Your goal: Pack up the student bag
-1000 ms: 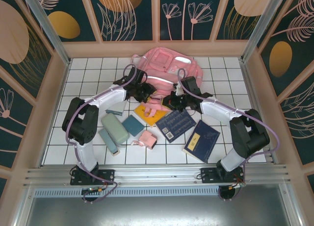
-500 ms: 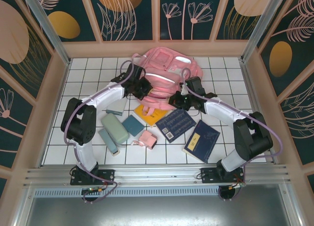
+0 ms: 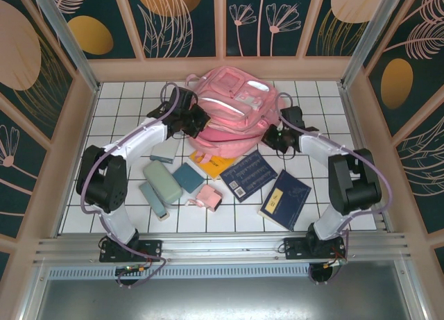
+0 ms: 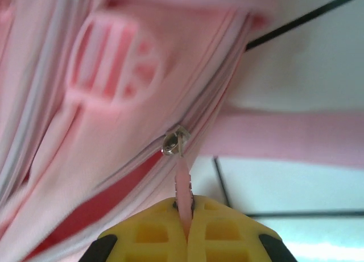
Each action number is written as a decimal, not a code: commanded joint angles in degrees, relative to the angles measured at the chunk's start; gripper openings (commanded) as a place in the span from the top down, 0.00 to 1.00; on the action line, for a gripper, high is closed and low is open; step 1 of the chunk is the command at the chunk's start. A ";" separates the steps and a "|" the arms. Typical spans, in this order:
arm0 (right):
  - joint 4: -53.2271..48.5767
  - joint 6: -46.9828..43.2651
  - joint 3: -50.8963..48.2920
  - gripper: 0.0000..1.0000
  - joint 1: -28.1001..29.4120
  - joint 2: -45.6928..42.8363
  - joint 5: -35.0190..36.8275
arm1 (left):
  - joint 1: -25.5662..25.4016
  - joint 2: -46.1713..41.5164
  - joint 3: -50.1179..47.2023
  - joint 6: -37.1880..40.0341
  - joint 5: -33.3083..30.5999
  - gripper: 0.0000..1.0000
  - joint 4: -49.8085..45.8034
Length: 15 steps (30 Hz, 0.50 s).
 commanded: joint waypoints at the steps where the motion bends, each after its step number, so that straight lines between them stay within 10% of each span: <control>1: -2.02 0.30 5.57 1.00 -4.34 5.07 4.33 | -1.42 -3.07 -0.10 2.44 -1.90 1.00 4.08; 4: -2.85 0.30 9.53 1.00 -6.72 8.09 3.59 | -3.10 -1.92 0.37 5.66 0.39 0.95 4.88; 10: -5.11 -1.02 13.91 1.00 -10.22 10.72 4.59 | -6.86 3.07 1.17 12.70 9.97 0.51 11.94; 15: -6.64 -1.46 15.27 1.00 -14.86 12.88 3.88 | -8.23 2.43 8.39 34.98 9.44 0.31 4.29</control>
